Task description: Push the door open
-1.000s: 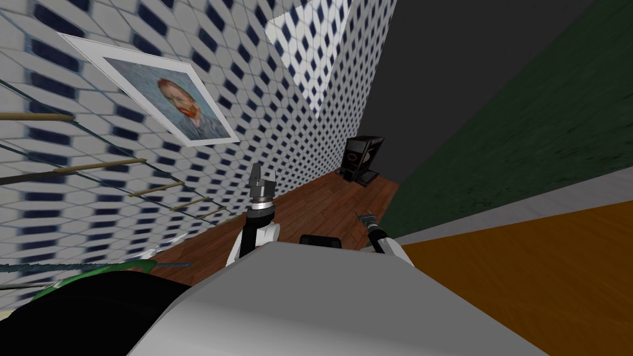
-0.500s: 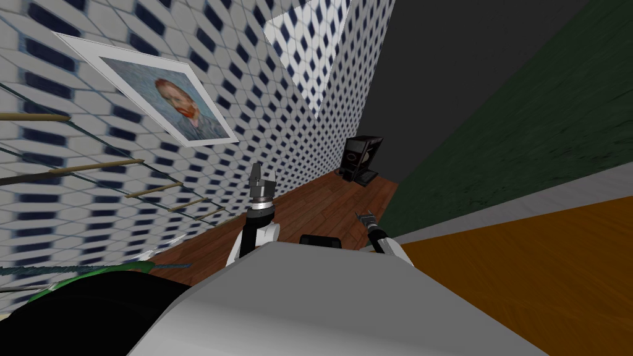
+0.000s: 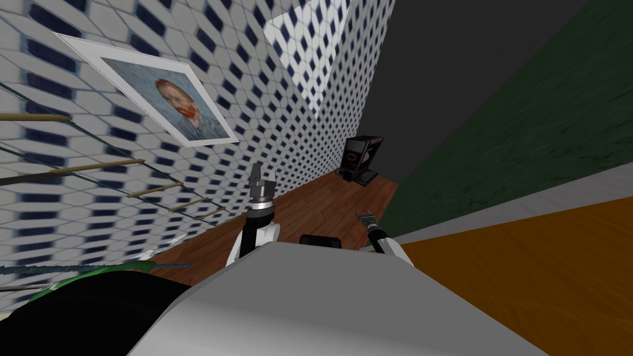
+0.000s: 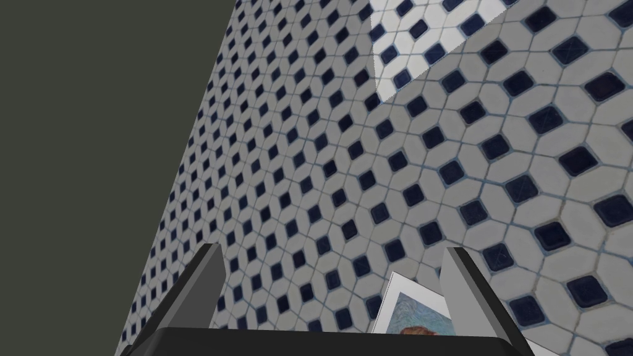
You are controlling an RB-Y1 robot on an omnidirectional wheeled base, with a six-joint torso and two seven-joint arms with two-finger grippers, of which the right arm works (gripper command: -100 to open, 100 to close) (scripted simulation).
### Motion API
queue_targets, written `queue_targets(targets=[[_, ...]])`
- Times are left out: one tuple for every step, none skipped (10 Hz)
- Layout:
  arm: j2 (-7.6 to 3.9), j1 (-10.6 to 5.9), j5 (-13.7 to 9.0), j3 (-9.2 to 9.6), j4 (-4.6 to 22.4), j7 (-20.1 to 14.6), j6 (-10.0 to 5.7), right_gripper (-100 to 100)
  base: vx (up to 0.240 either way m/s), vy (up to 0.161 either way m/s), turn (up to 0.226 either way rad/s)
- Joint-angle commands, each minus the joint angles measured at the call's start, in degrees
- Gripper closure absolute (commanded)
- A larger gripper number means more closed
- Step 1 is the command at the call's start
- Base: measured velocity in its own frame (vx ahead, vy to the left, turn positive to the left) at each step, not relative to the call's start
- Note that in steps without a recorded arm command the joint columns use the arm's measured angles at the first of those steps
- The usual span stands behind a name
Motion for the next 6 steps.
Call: queue_targets(targets=[[0.00, 0.00, 0.0, 0.00, 0.0, 0.0, 0.00, -100, -0.002, -0.007, -0.020], [0.00, 0.00, 0.0, 0.00, 0.0, 0.0, 0.00, -100, 0.003, 0.012, 0.034], [0.09, 0.01, -0.1, 0.55, 0.1, 1.7, -0.59, -100, -0.006, -0.022, -0.057], [0.14, 0.02, -0.2, 0.87, 0.2, 2.7, -0.92, -100, -0.010, -0.037, -0.098], [0.18, 0.02, -0.2, 1.07, 0.3, 3.4, -1.13, -100, -0.009, -0.031, -0.087], [0.18, 0.02, -0.2, 1.07, 0.3, 3.4, -1.13, -100, 0.000, 0.000, 0.000]])
